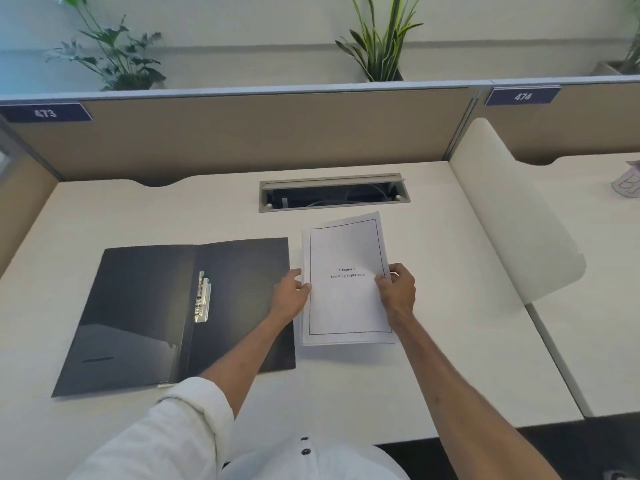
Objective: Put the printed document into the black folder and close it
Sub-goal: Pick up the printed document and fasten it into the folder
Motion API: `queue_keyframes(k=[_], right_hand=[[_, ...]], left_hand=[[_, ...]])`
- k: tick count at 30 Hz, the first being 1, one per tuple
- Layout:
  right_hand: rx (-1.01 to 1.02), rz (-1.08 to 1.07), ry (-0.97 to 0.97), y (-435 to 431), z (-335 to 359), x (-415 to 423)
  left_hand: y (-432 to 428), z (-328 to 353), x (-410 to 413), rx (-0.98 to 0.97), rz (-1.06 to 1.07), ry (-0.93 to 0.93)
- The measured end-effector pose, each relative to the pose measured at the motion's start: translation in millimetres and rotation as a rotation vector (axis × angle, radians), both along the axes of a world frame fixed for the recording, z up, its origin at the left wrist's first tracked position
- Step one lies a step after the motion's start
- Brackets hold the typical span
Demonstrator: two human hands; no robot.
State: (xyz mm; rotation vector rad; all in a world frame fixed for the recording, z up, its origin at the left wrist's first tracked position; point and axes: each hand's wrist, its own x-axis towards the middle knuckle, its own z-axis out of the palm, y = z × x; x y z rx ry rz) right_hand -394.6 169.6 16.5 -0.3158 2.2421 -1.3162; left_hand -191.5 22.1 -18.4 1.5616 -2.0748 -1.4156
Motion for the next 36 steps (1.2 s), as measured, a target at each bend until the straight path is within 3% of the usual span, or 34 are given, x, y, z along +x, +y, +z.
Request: queue_keyframes(k=[9,19,22,28,36], right_hand=[[-0.023,0.109,-0.152,-61,-21,88],[0.063,0.127,-0.203,-105,-41,154],[0.082,0.133,-0.212,-113,-46,165],[0.106,0.124,-0.23,-126,-54,179],[0.168,0.203,-0.121,-134,-49,191]], left_hand=[[-30,-2,112,-0.06,0.217,-0.047],[-52,-43,204,-0.031,0.295,-0.158],[-45,-21,215,-0.055,0.324,-0.194],[-39,-14,236,-0.171,0.327,-0.267],[-43,-18,240,-0.215,0.134,-0.263]])
